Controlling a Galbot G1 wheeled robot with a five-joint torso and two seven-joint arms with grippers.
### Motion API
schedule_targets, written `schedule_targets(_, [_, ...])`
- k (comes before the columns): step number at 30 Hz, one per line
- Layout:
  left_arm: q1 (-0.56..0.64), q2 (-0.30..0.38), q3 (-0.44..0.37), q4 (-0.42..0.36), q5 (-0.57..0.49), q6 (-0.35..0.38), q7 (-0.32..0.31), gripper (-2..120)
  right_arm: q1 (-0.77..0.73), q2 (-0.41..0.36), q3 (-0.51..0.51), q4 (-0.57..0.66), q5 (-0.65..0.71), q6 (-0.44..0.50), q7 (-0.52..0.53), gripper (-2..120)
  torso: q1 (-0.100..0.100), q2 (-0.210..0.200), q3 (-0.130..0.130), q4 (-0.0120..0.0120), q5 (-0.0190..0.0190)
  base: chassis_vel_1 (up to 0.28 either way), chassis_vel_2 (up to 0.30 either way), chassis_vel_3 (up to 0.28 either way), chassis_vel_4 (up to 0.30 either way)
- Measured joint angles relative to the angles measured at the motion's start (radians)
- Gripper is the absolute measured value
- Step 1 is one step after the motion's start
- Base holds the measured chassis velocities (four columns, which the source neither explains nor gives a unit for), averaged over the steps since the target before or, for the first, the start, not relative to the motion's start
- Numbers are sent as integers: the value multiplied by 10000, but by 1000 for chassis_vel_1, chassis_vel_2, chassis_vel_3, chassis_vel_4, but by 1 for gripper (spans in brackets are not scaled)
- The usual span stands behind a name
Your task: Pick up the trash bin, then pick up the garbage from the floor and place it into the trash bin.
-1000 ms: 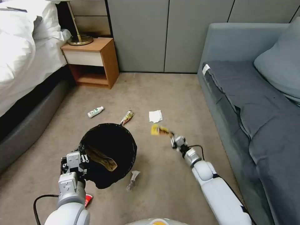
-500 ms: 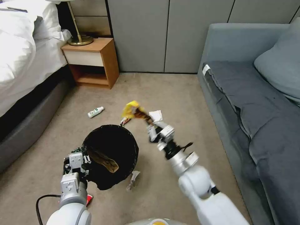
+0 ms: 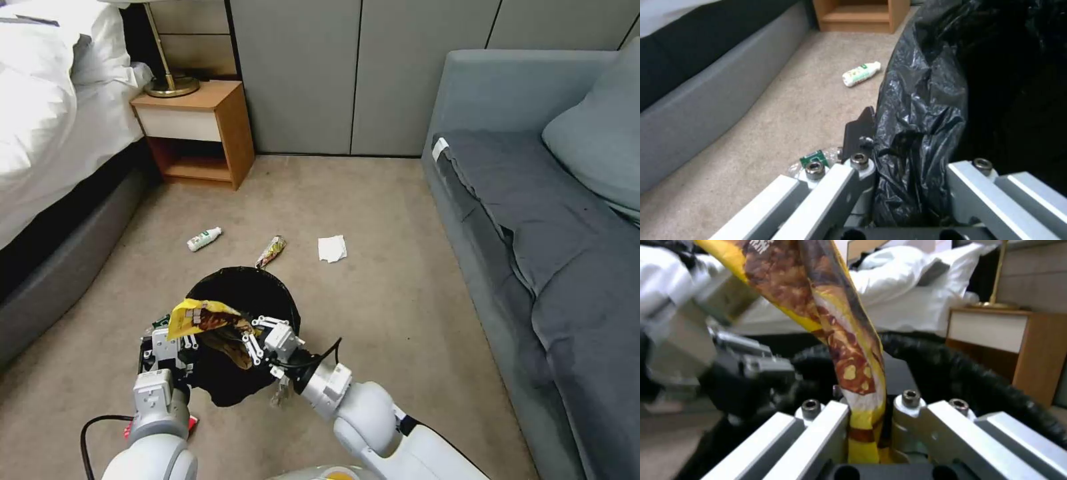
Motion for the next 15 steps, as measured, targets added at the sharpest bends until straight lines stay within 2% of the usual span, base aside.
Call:
schedule_targets(7, [-7,-48,29,13,21,0,0,3,267,70,-22,-574,-31,34,163,0,1,0,1,0,1,0,0,0,0])
schedule_targets(9, [-19,-48,23,22,22,0,0,3,268,36,37,-600,-99,75,196,8,1,0,1,-1,1,0,0,0,0])
schedule_targets(10, [-19,-48,23,22,22,0,0,3,268,36,37,-600,-99,75,196,8,1,0,1,-1,1,0,0,0,0])
schedule_targets(12, [-40,-46,16,37,22,0,0,3,197,-7,97,-563,-148,115,213,18,1,0,1,-1,0,0,0,0,0])
schedule_targets(13, [-40,-46,16,37,22,0,0,3,197,-7,97,-563,-148,115,213,18,1,0,1,-1,0,0,0,0,0])
schedule_targets(15, [-53,-37,12,43,22,0,0,3,140,-28,163,-507,-211,151,215,30,1,0,1,-1,1,0,0,0,0])
